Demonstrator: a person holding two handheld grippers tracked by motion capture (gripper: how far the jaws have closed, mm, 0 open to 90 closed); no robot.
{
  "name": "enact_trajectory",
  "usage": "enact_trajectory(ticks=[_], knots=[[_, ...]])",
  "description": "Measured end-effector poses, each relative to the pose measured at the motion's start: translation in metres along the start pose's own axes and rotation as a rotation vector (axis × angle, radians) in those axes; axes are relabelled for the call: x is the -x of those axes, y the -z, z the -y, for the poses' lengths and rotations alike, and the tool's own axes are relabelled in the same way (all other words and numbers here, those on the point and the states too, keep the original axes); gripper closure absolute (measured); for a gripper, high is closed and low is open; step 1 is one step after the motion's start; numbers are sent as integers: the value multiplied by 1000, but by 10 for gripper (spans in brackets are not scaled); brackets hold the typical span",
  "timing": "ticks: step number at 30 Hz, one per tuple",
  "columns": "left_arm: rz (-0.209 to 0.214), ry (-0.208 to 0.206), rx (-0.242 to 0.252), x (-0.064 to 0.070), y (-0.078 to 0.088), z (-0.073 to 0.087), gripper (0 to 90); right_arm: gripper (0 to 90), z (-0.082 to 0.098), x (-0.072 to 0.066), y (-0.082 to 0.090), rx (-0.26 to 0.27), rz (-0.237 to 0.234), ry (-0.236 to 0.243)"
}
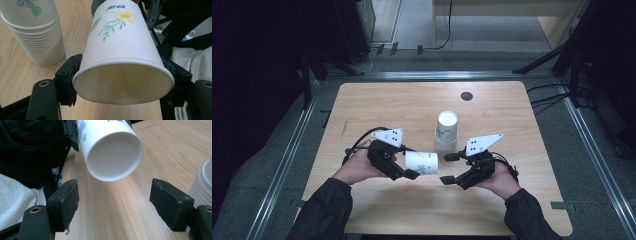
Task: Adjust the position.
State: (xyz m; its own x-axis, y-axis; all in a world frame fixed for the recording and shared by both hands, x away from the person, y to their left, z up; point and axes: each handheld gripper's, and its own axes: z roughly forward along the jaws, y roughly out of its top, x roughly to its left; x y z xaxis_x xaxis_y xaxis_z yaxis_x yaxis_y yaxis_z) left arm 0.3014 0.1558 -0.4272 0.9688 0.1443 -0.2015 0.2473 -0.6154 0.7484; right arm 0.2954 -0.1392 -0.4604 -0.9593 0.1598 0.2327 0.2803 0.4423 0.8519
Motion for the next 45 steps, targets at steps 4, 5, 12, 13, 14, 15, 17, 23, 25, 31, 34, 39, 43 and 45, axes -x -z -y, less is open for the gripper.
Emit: enact_trajectory(ticks=[4, 5, 12, 13, 14, 15, 17, 23, 25, 31, 34, 39, 43, 45], knots=[[6, -24, -44, 1, 5, -11, 278, 237, 0, 0, 0, -9, 20, -4], [9, -27, -51, 1, 6, -14, 277, 237, 0, 1, 0, -8, 22, -3], [-38, -83, -137, -3, 16, -39, 275, 237, 0, 2, -1, -8, 38, 13], [-38, -90, -150, -3, 16, -42, 275, 237, 0, 2, -1, -10, 38, 10], [-36, -85, -171, -3, 15, -44, 275, 237, 0, 3, -2, -12, 39, 11], [-44, -94, -188, -3, 14, -45, 275, 237, 0, 3, -2, -12, 41, 12], [-35, -93, -224, -4, 11, -46, 275, 237, 0, 4, -3, -9, 39, 11], [-47, -88, -324, -6, 0, -40, 275, 237, -2, 6, -9, -29, 34, 18], [-50, -83, -356, -6, -3, -38, 275, 237, -2, 5, -12, -40, 28, 13], [-44, -71, -438, -3, -15, -35, 275, 230, -3, 4, -23, -59, 31, 21], [-51, -53, -466, -3, -20, -36, 275, 231, -4, 2, -29, -73, 31, 21], [-30, -40, -507, -1, -26, -38, 276, 238, -6, -1, -37, -75, 20, 39], [-17, -46, -514, 3, -28, -41, 277, 238, -5, -3, -44, -85, -6, 43], [-18, -49, -516, 4, -30, -42, 277, 238, -5, -4, -46, -90, -12, 48]])
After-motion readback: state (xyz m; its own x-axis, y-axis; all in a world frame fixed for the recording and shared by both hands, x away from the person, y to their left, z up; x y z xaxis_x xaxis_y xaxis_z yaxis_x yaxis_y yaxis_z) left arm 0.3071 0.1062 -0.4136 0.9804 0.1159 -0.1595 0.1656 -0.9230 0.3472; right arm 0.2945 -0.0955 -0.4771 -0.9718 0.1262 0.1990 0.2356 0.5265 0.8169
